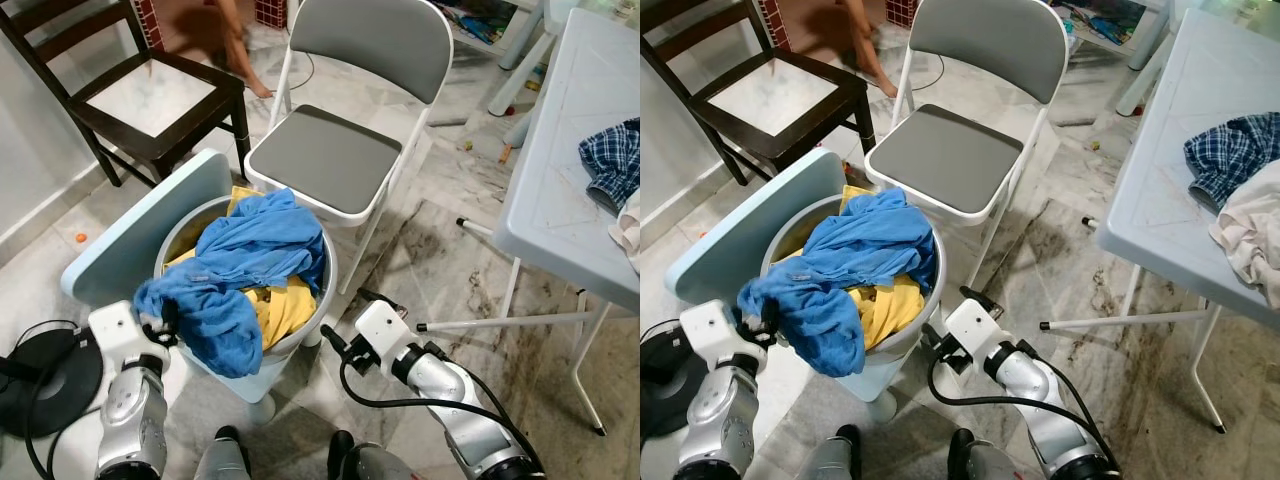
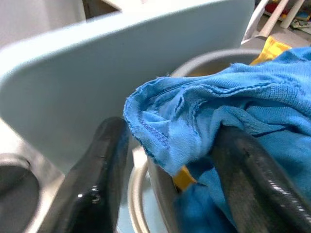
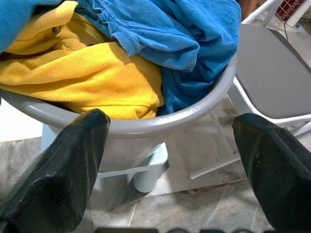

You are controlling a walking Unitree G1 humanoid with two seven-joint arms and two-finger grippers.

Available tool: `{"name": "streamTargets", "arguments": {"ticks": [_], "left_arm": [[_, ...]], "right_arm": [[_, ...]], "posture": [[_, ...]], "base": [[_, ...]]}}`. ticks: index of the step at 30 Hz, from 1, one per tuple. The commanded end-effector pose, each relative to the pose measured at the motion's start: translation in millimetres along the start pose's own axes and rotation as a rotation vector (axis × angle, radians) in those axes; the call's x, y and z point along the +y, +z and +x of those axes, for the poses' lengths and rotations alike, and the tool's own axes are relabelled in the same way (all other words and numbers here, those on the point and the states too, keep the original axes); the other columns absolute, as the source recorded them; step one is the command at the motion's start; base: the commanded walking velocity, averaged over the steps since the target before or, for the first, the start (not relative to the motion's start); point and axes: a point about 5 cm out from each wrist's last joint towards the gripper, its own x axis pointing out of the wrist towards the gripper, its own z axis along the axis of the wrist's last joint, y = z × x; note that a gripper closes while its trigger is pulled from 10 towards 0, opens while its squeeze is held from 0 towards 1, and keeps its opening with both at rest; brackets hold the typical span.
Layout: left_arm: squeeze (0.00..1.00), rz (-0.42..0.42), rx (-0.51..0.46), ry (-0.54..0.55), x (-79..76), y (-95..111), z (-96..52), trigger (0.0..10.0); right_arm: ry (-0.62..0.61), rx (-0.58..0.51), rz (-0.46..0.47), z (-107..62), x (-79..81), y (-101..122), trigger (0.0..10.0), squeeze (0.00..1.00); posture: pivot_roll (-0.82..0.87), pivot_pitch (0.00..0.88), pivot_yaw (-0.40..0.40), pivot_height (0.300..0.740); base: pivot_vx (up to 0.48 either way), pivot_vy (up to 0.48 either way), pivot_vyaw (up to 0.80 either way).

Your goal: Hang hanger

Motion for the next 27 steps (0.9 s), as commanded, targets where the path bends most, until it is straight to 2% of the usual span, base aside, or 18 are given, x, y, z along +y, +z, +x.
{"name": "streamTargets", "arguments": {"ticks": [1, 4, 5, 7, 10, 11, 13, 16, 17, 20, 23, 25, 26, 27], "left_arm": [[0.00, 0.097, -0.040, -0.025, -3.8, 7, 2.5, 0.0], [0.00, 0.247, -0.097, -0.096, -15.6, 23, 12.2, 0.0], [0.00, 0.341, -0.143, -0.151, -24.0, 31, 15.8, 0.0], [0.00, 0.387, -0.171, -0.187, -29.6, 35, 17.5, 0.0], [0.00, 0.421, -0.198, -0.226, -36.2, 40, 19.3, 0.0], [0.00, 0.454, -0.211, -0.270, -45.0, 41, 21.6, 0.0], [0.00, 0.460, -0.214, -0.282, -47.6, 41, 22.3, 0.0], [0.00, 0.534, -0.228, -0.392, -64.6, 39, 21.7, 0.0], [0.00, 0.571, -0.223, -0.474, -76.1, 35, 19.9, 0.0], [0.00, 0.595, -0.184, -0.616, -92.4, 25, 14.4, 0.0], [0.00, 0.629, -0.201, -0.659, -98.3, 24, 10.9, 0.0], [0.00, 0.632, -0.216, -0.652, -98.8, 25, 10.0, 0.0], [0.00, 0.622, -0.236, -0.623, -97.3, 28, 9.4, 4.5], [0.00, 0.543, -0.263, -0.471, -85.4, 36, 8.2, 10.0]], "right_arm": [[-0.002, 0.023, 0.006, -3.1, 1.9, -5, 10.0, 0.00], [-0.001, 0.019, 0.009, -0.8, 4.2, -3, 10.0, 0.00], [-0.001, 0.018, 0.009, -0.1, 4.3, -3, 10.0, 0.00], [-0.003, 0.018, 0.009, 0.1, 3.8, -3, 10.0, 0.00], [-0.006, 0.018, 0.008, 0.1, 3.3, -3, 10.0, 0.00], [-0.011, 0.020, 0.008, -0.1, 2.5, -3, 10.0, 0.00], [-0.013, 0.020, 0.008, -0.1, 2.3, -3, 10.0, 0.00], [-0.015, 0.021, 0.008, -0.5, 2.2, -3, 10.0, 0.00], [-0.018, 0.021, 0.008, -0.4, 2.1, -3, 10.0, 0.00], [-0.022, 0.022, 0.008, -0.5, 1.7, -4, 10.0, 0.00], [-0.024, 0.022, 0.008, -0.9, 1.4, -4, 10.0, 0.00], [-0.025, 0.022, 0.008, -1.3, 1.4, -4, 10.0, 0.00], [-0.026, 0.023, 0.007, -1.9, 1.1, -4, 10.0, 0.00], [-0.027, 0.025, 0.006, -3.0, 0.6, -5, 10.0, 0.00]], "posture": [[0.20, 0.258, -0.047, 0.740], [0.20, 0.260, -0.045, 0.740], [0.20, 0.260, -0.044, 0.740], [0.20, 0.259, -0.043, 0.740], [0.20, 0.259, -0.042, 0.740], [0.20, 0.255, -0.039, 0.740], [0.20, 0.255, -0.039, 0.740], [0.19, 0.254, -0.036, 0.740], [0.19, 0.252, -0.035, 0.740], [0.19, 0.252, -0.034, 0.740], [0.18, 0.254, -0.036, 0.740], [0.18, 0.254, -0.036, 0.740], [0.18, 0.255, -0.038, 0.740], [0.19, 0.256, -0.042, 0.740]], "base": [[0.000, 0.000, 0.00], [0.000, 0.000, 0.00], [0.000, 0.000, 0.00], [0.000, 0.000, 0.00], [0.000, 0.000, 0.00], [0.000, 0.000, 0.00], [0.000, 0.000, 0.00], [0.000, 0.000, 0.00], [0.000, 0.000, 0.00], [0.000, 0.000, 0.00], [0.000, 0.000, 0.00], [0.000, 0.000, 0.00], [0.000, 0.000, 0.00], [0.000, 0.000, 0.00]]}}
